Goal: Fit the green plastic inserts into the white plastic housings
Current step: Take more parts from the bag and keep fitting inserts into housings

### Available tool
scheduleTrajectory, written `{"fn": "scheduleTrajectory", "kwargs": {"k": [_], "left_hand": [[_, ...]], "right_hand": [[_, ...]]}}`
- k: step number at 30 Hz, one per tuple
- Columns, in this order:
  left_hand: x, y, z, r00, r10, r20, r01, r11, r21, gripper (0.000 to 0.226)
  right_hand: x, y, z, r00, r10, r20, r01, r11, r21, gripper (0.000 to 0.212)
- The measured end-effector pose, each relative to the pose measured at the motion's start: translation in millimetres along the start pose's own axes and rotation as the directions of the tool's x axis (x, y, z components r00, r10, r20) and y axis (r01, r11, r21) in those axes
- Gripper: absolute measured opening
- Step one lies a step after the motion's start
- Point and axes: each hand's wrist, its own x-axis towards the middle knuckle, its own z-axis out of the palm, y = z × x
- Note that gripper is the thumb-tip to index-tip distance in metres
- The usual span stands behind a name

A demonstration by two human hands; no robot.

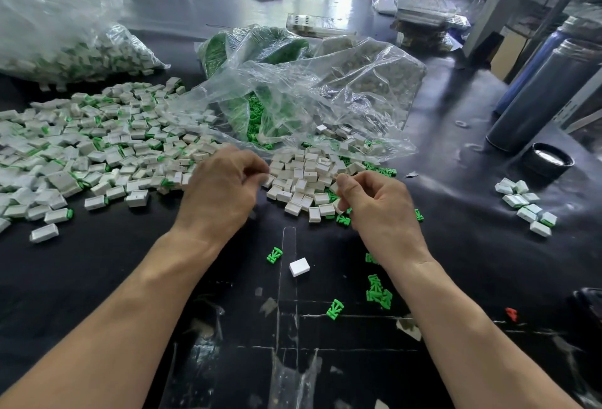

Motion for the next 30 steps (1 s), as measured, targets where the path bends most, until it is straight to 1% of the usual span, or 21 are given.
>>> {"fn": "scheduleTrajectory", "kwargs": {"k": [2, 5, 7, 9, 12, 14, 17, 19, 22, 27, 30], "left_hand": [[-5.0, 6.6, 3.0, 0.991, 0.041, 0.124, -0.034, 0.998, -0.062, 0.01], [-10.6, 17.4, 5.2, 0.974, 0.097, 0.205, -0.076, 0.991, -0.108, 0.008], [-14.3, 25.4, 6.3, 0.959, 0.122, 0.255, -0.102, 0.991, -0.091, 0.009], [-17.3, 32.4, 8.4, 0.946, 0.152, 0.288, -0.147, 0.988, -0.037, 0.014], [-20.0, 38.7, 11.1, 0.932, 0.179, 0.315, -0.194, 0.981, 0.018, 0.015], [-20.7, 39.9, 12.3, 0.928, 0.181, 0.325, -0.204, 0.978, 0.038, 0.014], [-20.7, 40.4, 13.0, 0.93, 0.18, 0.319, -0.204, 0.978, 0.042, 0.015], [-20.3, 40.6, 13.0, 0.929, 0.176, 0.324, -0.199, 0.979, 0.038, 0.015], [-20.4, 40.5, 13.9, 0.926, 0.186, 0.329, -0.208, 0.978, 0.032, 0.012], [-21.3, 40.0, 14.0, 0.928, 0.22, 0.301, -0.238, 0.971, 0.025, 0.01], [-22.2, 38.7, 13.9, 0.934, 0.217, 0.285, -0.226, 0.974, -0.001, 0.011]], "right_hand": [[-0.6, -0.9, -1.3, 1.0, -0.006, 0.006, 0.006, 1.0, 0.023, 0.042], [0.3, -1.5, -4.4, 1.0, -0.018, -0.014, 0.018, 1.0, 0.013, 0.045], [3.6, -1.2, -8.7, 0.999, -0.013, -0.047, 0.011, 0.999, -0.032, 0.043], [8.3, 0.4, -15.4, 0.999, -0.007, -0.046, 0.001, 0.993, -0.12, 0.038], [11.8, 2.1, -25.6, 0.997, 0.056, 0.051, -0.041, 0.965, -0.258, 0.031], [12.0, 2.3, -28.9, 0.986, 0.113, 0.119, -0.069, 0.945, -0.321, 0.026], [10.4, -0.8, -29.7, 0.974, 0.145, 0.177, -0.067, 0.919, -0.388, 0.018], [9.0, -2.7, -27.7, 0.971, 0.146, 0.191, -0.051, 0.903, -0.427, 0.015], [7.2, -5.8, -24.6, 0.974, 0.137, 0.182, -0.029, 0.868, -0.496, 0.017], [4.6, -11.2, -23.1, 0.975, 0.135, 0.176, -0.013, 0.829, -0.558, 0.017], [3.3, -12.9, -21.4, 0.978, 0.105, 0.181, 0.026, 0.796, -0.604, 0.017]]}}
